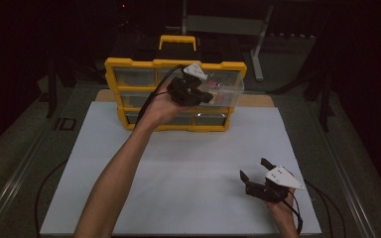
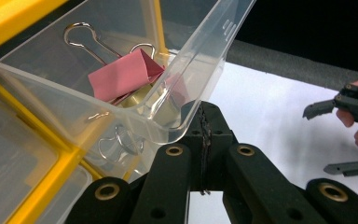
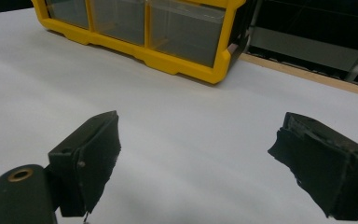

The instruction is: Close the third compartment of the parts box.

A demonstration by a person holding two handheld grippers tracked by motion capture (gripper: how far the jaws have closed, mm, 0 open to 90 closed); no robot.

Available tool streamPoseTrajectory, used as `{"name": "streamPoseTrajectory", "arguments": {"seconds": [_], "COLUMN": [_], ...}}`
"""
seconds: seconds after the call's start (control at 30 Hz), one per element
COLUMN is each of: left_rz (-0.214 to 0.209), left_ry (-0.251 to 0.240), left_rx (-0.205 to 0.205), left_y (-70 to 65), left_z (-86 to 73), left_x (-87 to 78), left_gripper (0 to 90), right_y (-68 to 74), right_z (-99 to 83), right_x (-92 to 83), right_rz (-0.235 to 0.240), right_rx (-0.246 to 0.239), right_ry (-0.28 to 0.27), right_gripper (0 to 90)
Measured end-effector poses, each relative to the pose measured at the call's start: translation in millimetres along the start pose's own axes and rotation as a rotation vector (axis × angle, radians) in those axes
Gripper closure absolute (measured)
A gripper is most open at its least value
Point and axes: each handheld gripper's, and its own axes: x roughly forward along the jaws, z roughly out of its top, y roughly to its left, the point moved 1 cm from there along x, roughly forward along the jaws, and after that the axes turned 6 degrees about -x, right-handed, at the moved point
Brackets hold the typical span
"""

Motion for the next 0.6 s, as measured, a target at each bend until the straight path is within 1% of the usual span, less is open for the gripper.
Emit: {"name": "streamPoseTrajectory", "arguments": {"seconds": [0.07,0.17,0.2,0.27,0.3,0.4,0.6], "left_rz": [0.01,0.02,0.015,0.02,0.025,0.048,0.073], "left_ry": [-0.001,-0.01,-0.008,-0.006,-0.001,0.002,-0.017], "left_rx": [-0.004,-0.023,-0.024,-0.02,-0.016,-0.019,-0.061], "left_y": [2.4,7.1,8.9,10.4,11.1,13.5,22.4], "left_z": [0.8,1.2,1.5,2.4,3.1,5.5,8.3], "left_x": [1.4,2.9,2.8,3.5,3.9,6.1,12.2], "left_gripper": [90.0,90.0,90.0,90.0,90.0,90.0,90.0], "right_y": [-0.4,-0.8,-0.7,-0.6,-0.6,0.0,-0.4], "right_z": [-0.1,-0.2,-0.2,-0.2,-0.2,0.0,0.0], "right_x": [-0.1,-0.2,-0.2,-0.2,-0.2,-0.1,-0.6], "right_rz": [0.0,0.0,0.0,-0.001,-0.002,-0.002,-0.005], "right_rx": [0.002,0.003,0.002,0.001,-0.001,-0.004,-0.003], "right_ry": [0.0,0.001,0.0,0.001,0.001,0.003,0.002], "right_gripper": [12.4,12.4,12.4,12.4,12.4,12.4,12.4]}}
